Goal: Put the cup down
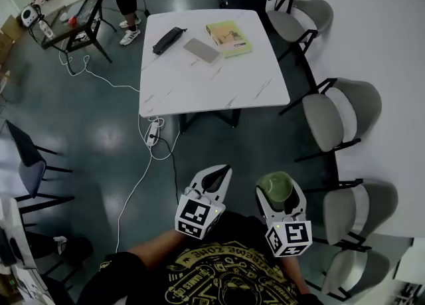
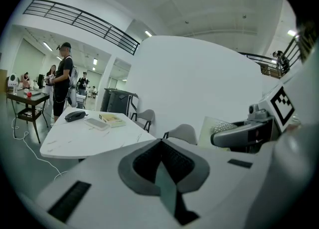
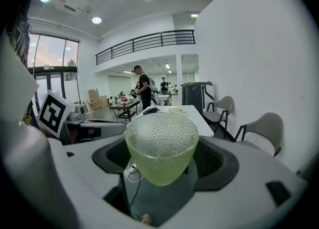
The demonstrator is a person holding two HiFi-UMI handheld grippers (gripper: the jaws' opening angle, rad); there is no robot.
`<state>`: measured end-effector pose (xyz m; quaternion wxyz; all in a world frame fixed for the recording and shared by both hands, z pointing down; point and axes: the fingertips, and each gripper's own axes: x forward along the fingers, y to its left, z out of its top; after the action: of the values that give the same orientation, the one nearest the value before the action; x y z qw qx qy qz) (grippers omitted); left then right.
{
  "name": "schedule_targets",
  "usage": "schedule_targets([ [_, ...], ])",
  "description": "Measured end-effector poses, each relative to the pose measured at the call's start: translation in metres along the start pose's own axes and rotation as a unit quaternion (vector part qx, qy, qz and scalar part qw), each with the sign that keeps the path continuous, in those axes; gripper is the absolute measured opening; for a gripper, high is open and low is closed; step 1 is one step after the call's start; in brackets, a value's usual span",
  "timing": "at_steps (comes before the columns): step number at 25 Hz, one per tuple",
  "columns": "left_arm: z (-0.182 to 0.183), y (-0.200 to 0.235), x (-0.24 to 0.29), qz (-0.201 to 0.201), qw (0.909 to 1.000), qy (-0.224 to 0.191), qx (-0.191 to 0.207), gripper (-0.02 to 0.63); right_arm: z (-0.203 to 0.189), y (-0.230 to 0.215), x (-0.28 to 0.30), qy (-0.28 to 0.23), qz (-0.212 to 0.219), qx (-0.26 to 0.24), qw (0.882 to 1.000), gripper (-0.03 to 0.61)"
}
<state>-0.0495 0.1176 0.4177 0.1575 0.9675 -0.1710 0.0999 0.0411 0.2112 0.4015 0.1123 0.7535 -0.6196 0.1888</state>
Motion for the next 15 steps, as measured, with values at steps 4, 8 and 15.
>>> schedule_targets([
  [4, 0.003, 0.017, -0.007, 0.015, 0.9999, -0.007, -0.004, 0.008, 0.005, 0.012, 0.015, 0.0, 0.012, -0.007, 1.0, 0.38],
  [8, 0.006, 0.031, -0.012, 0.032, 0.9994, -0.01, -0.011, 0.008, 0.011, 0.02, 0.028, 0.001, 0.028, -0.013, 1.0, 0.38],
  [15, 0.006, 0.055, -0.016, 0.077, 0.9967, -0.014, -0.019, 0.008, 0.016, 0.028, 0.057, 0.004, 0.07, -0.023, 0.997, 0.38],
])
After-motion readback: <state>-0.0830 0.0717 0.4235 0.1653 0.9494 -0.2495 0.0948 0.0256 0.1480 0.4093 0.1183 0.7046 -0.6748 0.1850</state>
